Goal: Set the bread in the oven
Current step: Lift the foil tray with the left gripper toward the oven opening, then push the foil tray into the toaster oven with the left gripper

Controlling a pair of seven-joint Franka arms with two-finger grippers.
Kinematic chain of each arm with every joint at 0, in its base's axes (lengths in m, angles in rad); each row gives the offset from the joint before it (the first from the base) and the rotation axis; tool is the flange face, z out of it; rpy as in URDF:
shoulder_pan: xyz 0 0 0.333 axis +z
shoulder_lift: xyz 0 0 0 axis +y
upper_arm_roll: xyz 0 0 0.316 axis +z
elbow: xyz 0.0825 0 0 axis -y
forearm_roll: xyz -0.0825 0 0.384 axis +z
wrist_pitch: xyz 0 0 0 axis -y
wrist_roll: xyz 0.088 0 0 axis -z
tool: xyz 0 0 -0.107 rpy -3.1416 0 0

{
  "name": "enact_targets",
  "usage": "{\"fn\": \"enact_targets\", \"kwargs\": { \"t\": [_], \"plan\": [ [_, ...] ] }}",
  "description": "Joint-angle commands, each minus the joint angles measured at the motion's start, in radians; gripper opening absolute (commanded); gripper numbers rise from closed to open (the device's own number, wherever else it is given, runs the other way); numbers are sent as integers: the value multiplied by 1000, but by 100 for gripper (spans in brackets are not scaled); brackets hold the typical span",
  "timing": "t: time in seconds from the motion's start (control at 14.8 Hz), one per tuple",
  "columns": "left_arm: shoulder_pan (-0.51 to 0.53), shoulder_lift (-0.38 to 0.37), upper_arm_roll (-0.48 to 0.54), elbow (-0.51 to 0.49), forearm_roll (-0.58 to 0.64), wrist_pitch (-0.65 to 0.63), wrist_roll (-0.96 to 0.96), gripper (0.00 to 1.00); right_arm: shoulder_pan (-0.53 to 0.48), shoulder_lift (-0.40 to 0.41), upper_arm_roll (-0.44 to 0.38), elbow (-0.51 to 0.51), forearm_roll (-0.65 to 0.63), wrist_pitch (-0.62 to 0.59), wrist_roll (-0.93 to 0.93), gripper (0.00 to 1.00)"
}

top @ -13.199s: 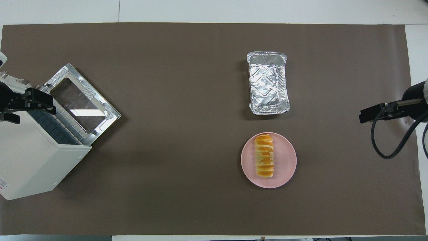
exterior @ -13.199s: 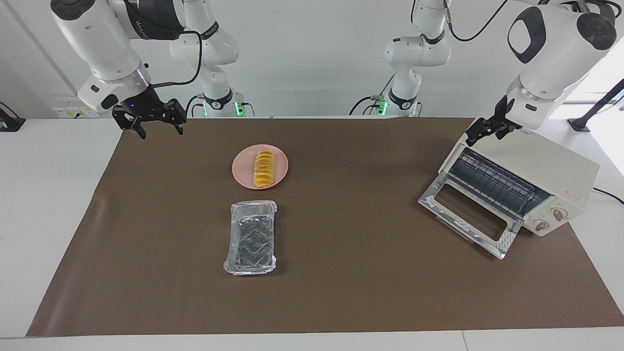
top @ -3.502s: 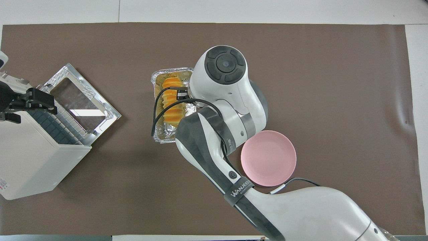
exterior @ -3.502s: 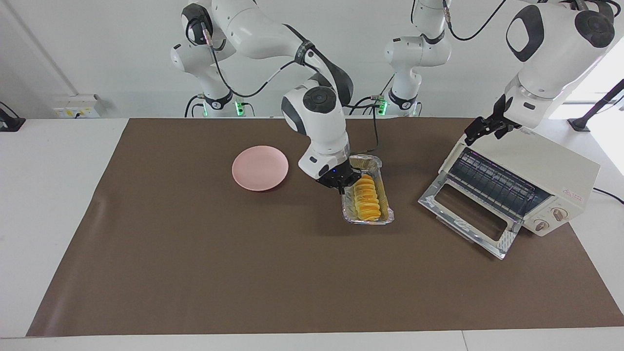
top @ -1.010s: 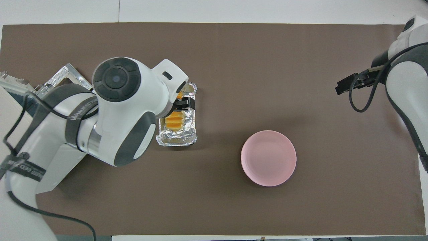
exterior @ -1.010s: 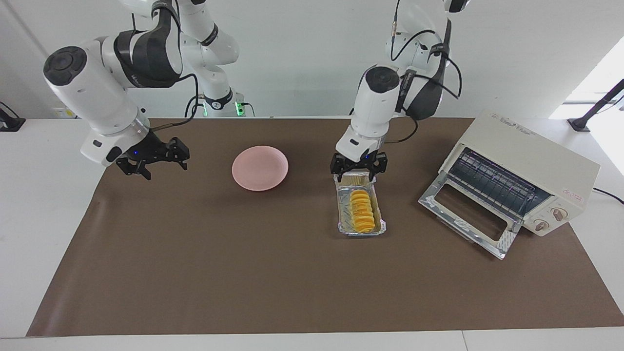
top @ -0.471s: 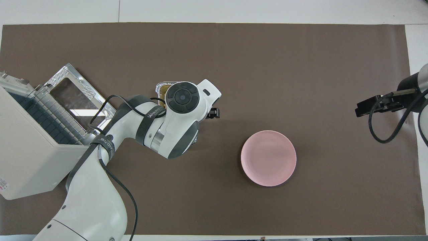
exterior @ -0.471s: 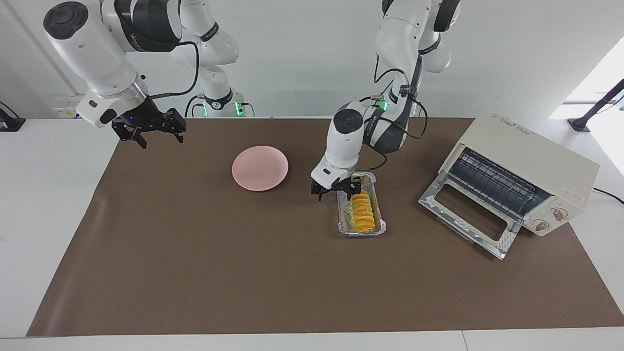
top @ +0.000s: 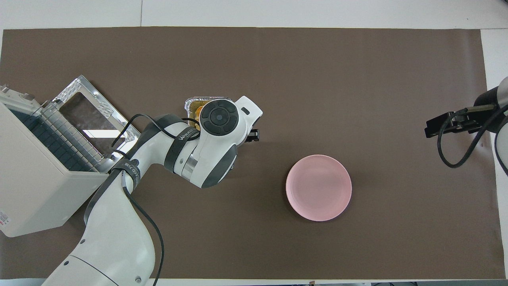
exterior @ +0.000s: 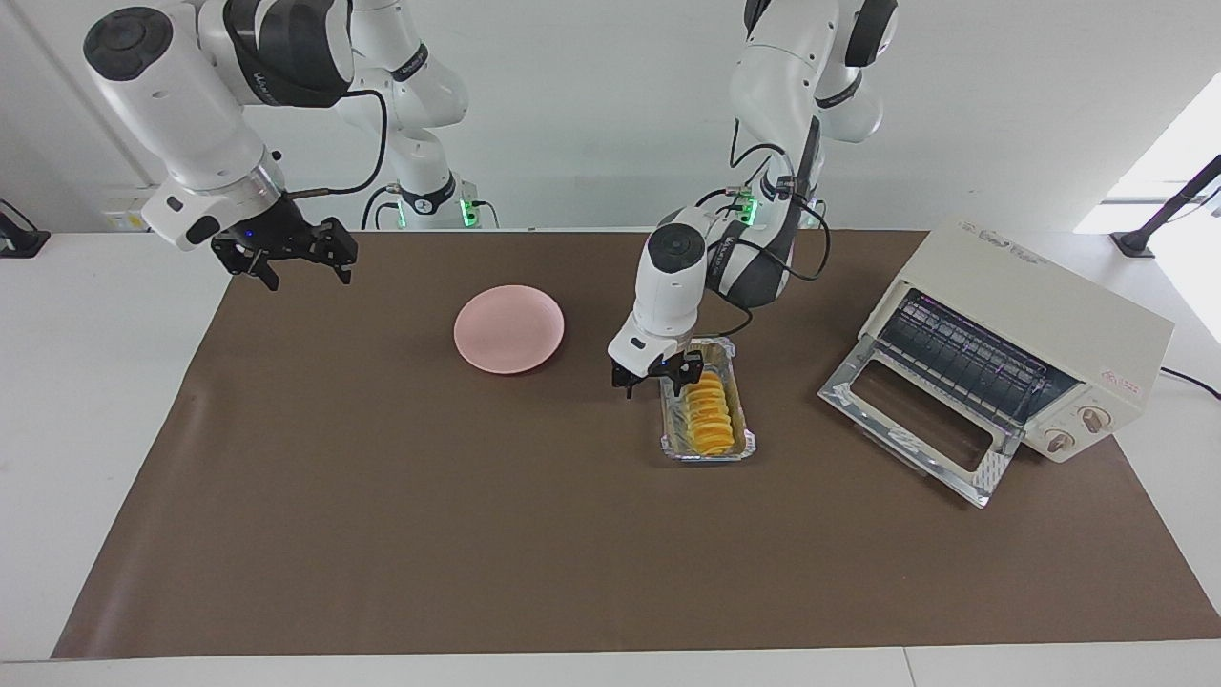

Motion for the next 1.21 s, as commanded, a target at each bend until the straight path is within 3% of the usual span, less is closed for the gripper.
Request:
{"fn": "enact_targets", "kwargs": {
  "t": [0.0, 0.07, 0.4, 0.61, 0.81, 1.14],
  "plan": [
    [-23, -12, 17, -32, -10, 30, -14, 16, -17, -18, 20, -24, -17, 10, 5, 100],
    [-23, -12, 18, -29, -10, 26, -16, 0, -18, -22, 20, -24, -17, 9, 4, 100],
    [-12, -11, 20, 16, -10, -31, -33, 0, -11, -53, 20, -30, -17, -42, 8, 100],
    [-3, -17, 29, 129, -23, -187, -102, 0, -11, -47, 20, -24, -48, -1, 13, 100],
    [86, -89, 40, 197, -46, -295, -119, 0, -18, -45, 20, -19, -40, 22, 11, 100],
    [189, -108, 70, 226, -50, -370, -221, 0, -15, -50, 21, -21, -37, 16, 11, 100]
  ]
}}
